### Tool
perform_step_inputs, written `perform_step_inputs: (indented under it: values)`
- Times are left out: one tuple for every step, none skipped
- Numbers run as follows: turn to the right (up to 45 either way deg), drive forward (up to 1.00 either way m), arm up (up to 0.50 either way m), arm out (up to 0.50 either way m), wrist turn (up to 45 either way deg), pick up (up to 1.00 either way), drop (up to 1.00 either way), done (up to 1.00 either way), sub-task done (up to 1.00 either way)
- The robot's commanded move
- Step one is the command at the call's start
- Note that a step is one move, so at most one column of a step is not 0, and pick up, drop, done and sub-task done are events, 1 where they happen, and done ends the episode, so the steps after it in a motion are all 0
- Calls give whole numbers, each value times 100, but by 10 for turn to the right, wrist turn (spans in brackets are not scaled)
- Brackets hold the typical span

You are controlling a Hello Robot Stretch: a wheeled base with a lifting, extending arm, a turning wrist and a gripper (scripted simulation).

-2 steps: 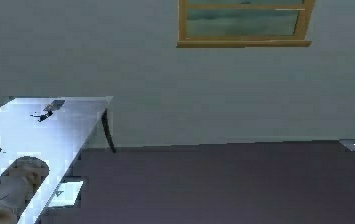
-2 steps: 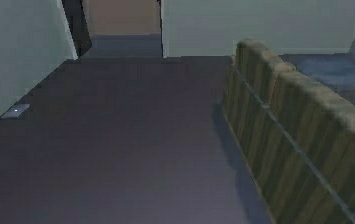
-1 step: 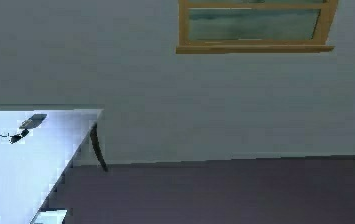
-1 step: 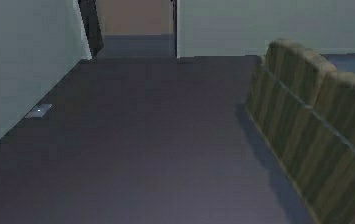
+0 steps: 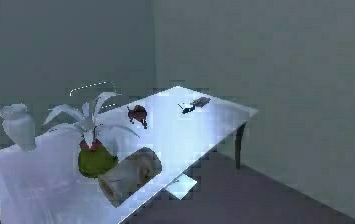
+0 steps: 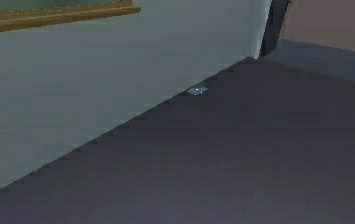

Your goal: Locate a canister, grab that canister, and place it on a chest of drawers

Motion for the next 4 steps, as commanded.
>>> perform_step_inputs:
  values:
    - [-450,0,0,0,0,0,0,0,0]
    - [-450,0,0,0,0,0,0,0,0]
    - [-150,0,0,0,0,0,0,0,0]
    - [0,0,50,0,0,0,0,0,0]
